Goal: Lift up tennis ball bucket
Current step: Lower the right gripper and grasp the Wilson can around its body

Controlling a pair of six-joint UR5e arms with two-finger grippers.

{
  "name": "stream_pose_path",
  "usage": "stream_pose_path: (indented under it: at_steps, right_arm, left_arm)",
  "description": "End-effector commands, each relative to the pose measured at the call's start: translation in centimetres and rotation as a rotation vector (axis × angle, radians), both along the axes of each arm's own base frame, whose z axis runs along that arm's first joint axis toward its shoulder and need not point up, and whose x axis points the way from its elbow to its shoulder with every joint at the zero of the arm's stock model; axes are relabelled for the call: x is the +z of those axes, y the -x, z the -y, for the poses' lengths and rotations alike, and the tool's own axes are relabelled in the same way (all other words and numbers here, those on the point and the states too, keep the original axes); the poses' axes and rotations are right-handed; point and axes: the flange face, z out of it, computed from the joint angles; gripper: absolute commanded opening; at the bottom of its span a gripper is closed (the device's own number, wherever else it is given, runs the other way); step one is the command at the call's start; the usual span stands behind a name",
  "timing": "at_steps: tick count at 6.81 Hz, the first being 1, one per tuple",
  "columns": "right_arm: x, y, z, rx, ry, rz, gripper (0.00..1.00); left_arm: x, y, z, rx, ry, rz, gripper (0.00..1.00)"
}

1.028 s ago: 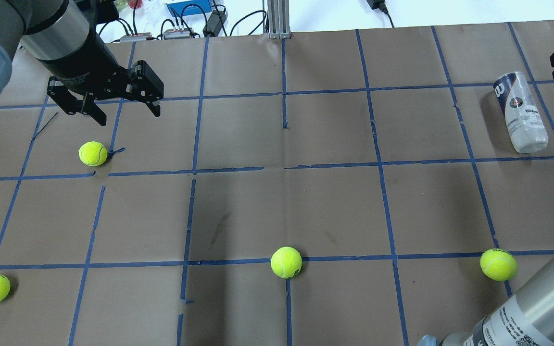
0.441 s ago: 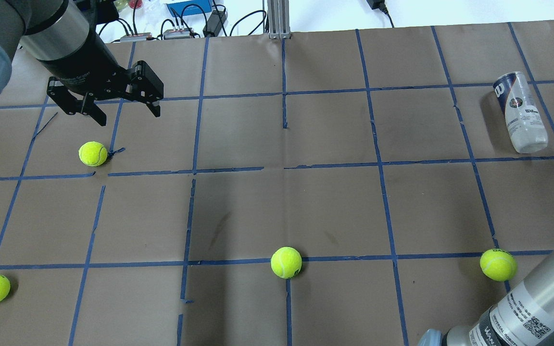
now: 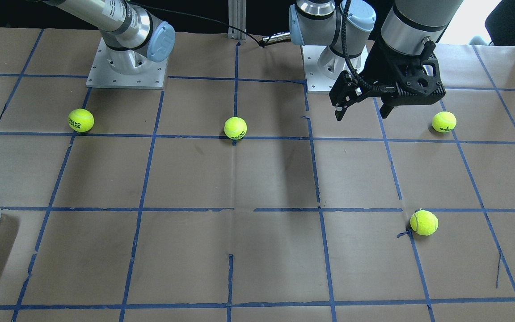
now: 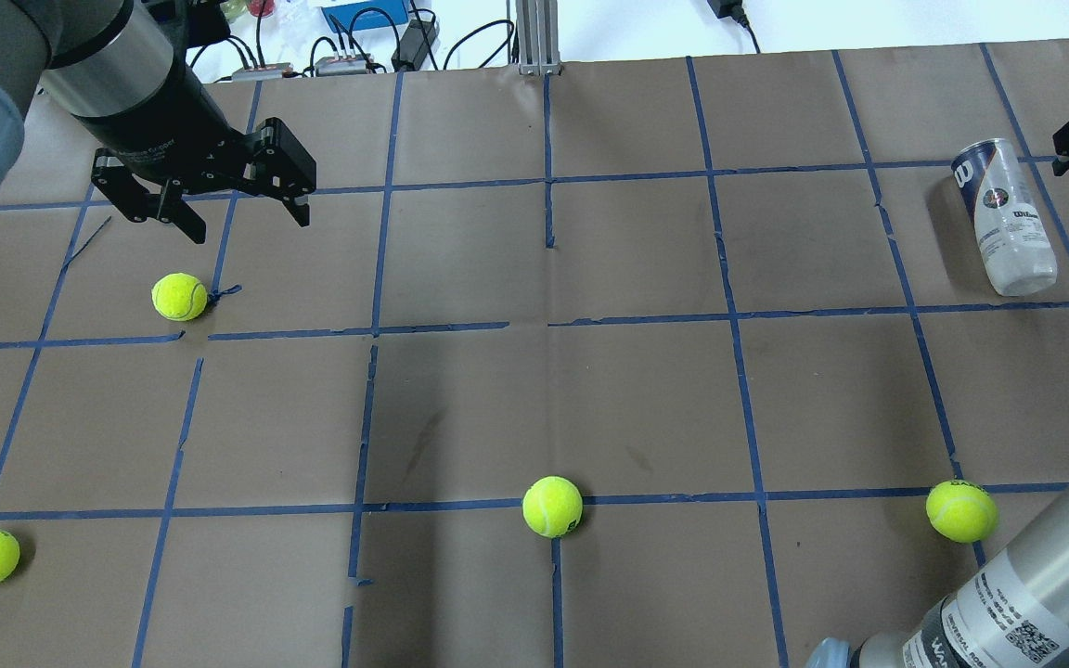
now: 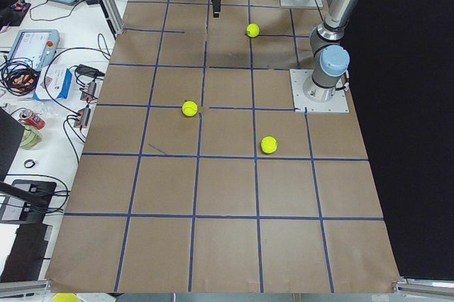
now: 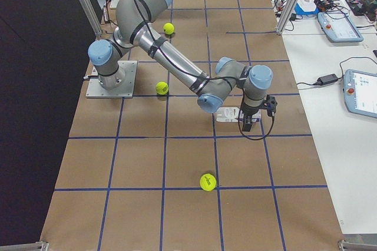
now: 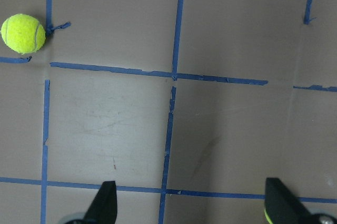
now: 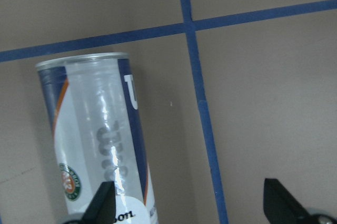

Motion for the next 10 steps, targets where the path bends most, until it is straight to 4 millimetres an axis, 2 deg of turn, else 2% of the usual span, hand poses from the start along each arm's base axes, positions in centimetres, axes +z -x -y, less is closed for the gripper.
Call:
stream_pose_path:
  at_steps: [1,3,5,6,7,8,9,10]
  right_arm:
    - [-1.0,-1.7,0.4,0.020,-0.013,0.034,1.00]
    - [-4.6,-3.4,-0.4,0.029,-0.027,0.133,1.00]
    - [-6.1,-3.8,-0.2,0.035,-0.012,0.179,1.00]
    - [-9.4,-4.0,-0.7,0.060,-0.045,0.200,1.00]
    - [-9.8,-4.1,-1.0,0.078,-0.050,0.200,1.00]
    - [-9.7,-4.1,-1.0,0.080,-0.048,0.197,0.93]
    - [-9.4,-4.0,-0.9,0.082,-0.047,0.191,0.80]
    - [-8.4,-4.2,-0.8,0.087,-0.028,0.190,0.56]
  left_arm:
    - [0.0,0.0,0.0,0.000,-0.001,0.000,1.00]
    - [0.0,0.0,0.0,0.000,0.001,0.000,1.00]
    - [0.0,0.0,0.0,0.000,-0.002,0.001,1.00]
    - [0.0,0.0,0.0,0.000,-0.002,0.001,1.00]
    - [0.0,0.0,0.0,0.000,-0.002,0.001,1.00]
    - [0.0,0.0,0.0,0.000,0.001,0.002,1.00]
    - [0.1,0.0,0.0,0.000,0.002,0.002,1.00]
    - [0.0,0.0,-0.1,0.000,-0.001,0.002,1.00]
